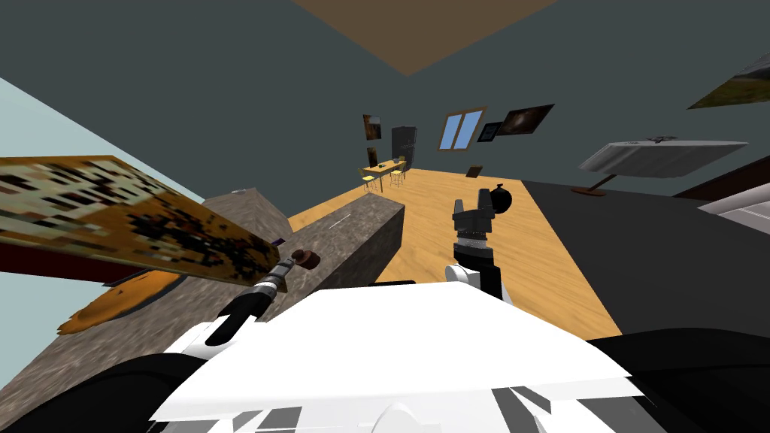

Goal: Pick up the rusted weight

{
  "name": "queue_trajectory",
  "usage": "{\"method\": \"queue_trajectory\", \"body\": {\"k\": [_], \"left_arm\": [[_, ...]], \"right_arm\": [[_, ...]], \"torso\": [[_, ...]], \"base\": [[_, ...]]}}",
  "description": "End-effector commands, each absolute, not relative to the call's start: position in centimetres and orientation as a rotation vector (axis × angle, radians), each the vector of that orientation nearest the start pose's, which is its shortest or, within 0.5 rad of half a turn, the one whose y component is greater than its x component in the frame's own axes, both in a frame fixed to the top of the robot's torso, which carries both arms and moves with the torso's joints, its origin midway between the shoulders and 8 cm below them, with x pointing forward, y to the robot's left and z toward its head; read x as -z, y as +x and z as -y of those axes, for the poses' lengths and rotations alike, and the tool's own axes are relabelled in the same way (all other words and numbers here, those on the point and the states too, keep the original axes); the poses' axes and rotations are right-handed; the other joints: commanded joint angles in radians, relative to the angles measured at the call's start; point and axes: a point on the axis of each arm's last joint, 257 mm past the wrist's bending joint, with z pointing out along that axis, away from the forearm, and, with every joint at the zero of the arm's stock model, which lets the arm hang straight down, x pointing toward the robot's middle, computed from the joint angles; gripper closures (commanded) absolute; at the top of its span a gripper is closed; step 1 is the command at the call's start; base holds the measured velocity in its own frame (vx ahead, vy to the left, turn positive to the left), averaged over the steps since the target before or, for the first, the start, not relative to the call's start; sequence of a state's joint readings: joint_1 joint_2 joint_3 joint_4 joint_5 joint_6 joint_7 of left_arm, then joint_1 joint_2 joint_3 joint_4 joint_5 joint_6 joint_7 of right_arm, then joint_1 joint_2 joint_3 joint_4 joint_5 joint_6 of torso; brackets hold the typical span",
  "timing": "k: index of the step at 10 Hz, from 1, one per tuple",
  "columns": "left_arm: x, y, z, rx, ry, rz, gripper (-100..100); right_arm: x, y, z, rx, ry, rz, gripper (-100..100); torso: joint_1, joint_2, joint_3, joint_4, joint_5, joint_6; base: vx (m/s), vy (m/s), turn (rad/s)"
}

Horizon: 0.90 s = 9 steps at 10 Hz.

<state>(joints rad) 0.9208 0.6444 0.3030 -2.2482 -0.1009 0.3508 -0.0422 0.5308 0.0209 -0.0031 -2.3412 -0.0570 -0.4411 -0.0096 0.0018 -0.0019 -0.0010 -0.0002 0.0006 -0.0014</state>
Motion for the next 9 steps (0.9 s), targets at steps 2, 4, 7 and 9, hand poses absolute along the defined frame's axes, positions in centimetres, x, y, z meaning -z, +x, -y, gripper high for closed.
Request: {"method": "queue_trajectory", "body": {"k": [2, 4, 7, 9], "left_arm": [[21.9, 27.6, -50.5, 0.117, -0.903, -1.729, 0], [20.4, 26.7, -52.5, 0.069, -0.898, -1.732, -100], [18.7, 25.7, -54.8, 0.014, -0.894, -1.744, -100], [17.3, 25.1, -56.2, -0.024, -0.890, -1.756, -100]], "right_arm": [[-3.1, 33.7, 29.2, -1.328, 0.730, -0.572, 0], [-3.1, 33.7, 29.2, -1.328, 0.730, -0.572, 0], [-3.1, 33.8, 29.2, -1.328, 0.730, -0.572, 0], [-3.1, 33.8, 29.2, -1.328, 0.730, -0.572, 0]], "torso": [[0.000, 0.000, 0.000, 0.000, 0.000, 0.000], [0.000, 0.002, 0.001, 0.000, 0.000, 0.000], [0.000, 0.006, 0.004, 0.002, -0.002, -0.002], [0.000, 0.009, 0.005, 0.002, -0.002, -0.003]], "base": [[0.000, 0.000, 0.000], [-0.045, -0.010, 0.040], [-0.062, -0.013, 0.017], [-0.070, -0.002, 0.017]]}}
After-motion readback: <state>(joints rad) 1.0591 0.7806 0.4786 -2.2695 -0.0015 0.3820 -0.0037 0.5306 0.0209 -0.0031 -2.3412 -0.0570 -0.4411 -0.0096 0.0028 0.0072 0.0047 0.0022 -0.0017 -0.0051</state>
